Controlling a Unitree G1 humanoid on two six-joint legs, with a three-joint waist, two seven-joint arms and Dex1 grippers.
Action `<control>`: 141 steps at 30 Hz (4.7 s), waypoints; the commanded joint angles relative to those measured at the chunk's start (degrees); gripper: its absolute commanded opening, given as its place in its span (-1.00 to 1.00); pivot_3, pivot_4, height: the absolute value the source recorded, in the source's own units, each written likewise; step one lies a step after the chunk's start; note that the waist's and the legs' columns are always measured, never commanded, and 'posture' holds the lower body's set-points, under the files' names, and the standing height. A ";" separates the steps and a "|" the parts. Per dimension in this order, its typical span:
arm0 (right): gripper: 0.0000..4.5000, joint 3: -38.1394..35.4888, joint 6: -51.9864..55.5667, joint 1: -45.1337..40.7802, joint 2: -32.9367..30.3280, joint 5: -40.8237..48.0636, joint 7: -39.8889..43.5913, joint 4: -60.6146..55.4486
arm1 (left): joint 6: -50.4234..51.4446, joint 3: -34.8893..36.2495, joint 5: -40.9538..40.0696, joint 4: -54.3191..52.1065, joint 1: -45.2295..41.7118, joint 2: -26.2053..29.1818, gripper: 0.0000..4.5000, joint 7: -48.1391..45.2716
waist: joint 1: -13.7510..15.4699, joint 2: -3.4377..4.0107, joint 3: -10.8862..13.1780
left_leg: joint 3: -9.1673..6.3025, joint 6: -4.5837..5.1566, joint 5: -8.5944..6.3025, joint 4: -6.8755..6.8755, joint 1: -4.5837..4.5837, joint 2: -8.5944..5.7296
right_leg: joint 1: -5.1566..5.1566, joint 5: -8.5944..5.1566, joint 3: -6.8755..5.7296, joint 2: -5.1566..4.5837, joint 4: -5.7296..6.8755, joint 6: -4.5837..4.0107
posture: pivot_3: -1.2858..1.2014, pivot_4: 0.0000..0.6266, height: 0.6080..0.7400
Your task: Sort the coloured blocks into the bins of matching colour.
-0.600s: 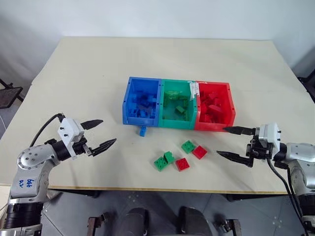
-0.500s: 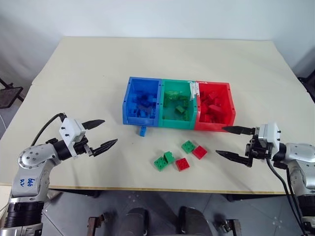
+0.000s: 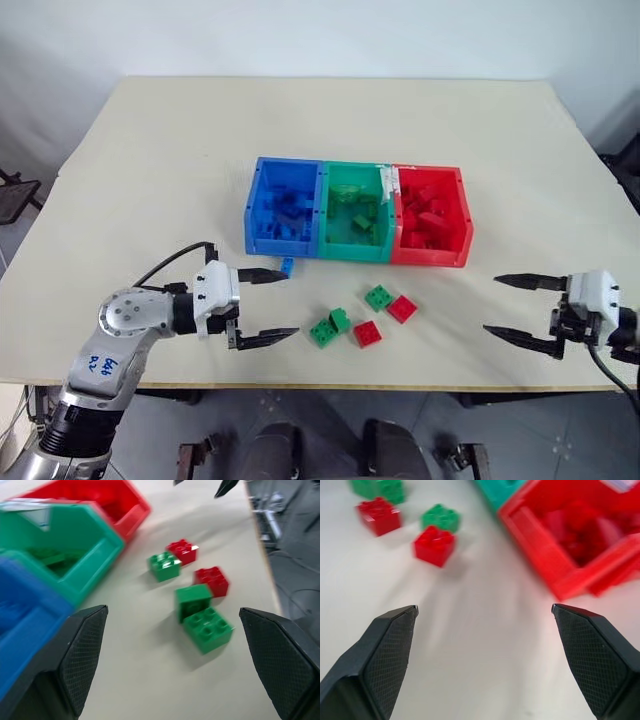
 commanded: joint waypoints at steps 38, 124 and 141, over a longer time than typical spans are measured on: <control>-0.08 18.08 4.29 -24.96 4.00 2.39 2.81 11.33 | 1.06 9.34 -5.05 -7.17 11.05 -0.30 1.00 5.08 | -0.22 0.11 0.06 | -0.28 -0.06 -0.09 0.11 -0.10 -0.06 | 0.01 -0.05 -0.13 -0.05 0.00 -0.09 | 0.03 -0.52 1.00; -0.06 14.77 18.82 -40.66 24.14 -6.24 -15.33 8.29 | 2.10 15.14 -8.32 -8.82 14.95 -2.38 1.00 11.42 | -0.71 0.16 0.08 | -0.11 -0.39 -0.23 0.12 -0.08 0.38 | -0.30 -0.15 0.15 0.41 0.23 -0.31 | 0.03 -0.52 1.00; 0.99 10.35 10.74 -42.79 22.11 -5.26 -10.17 13.20 | 2.80 11.31 -6.36 -5.78 10.20 -0.86 1.00 9.27 | -0.40 0.14 0.08 | -0.13 -0.40 -0.26 0.11 -0.45 0.35 | -0.81 -0.22 0.12 0.50 0.63 -0.44 | 0.03 -0.52 1.00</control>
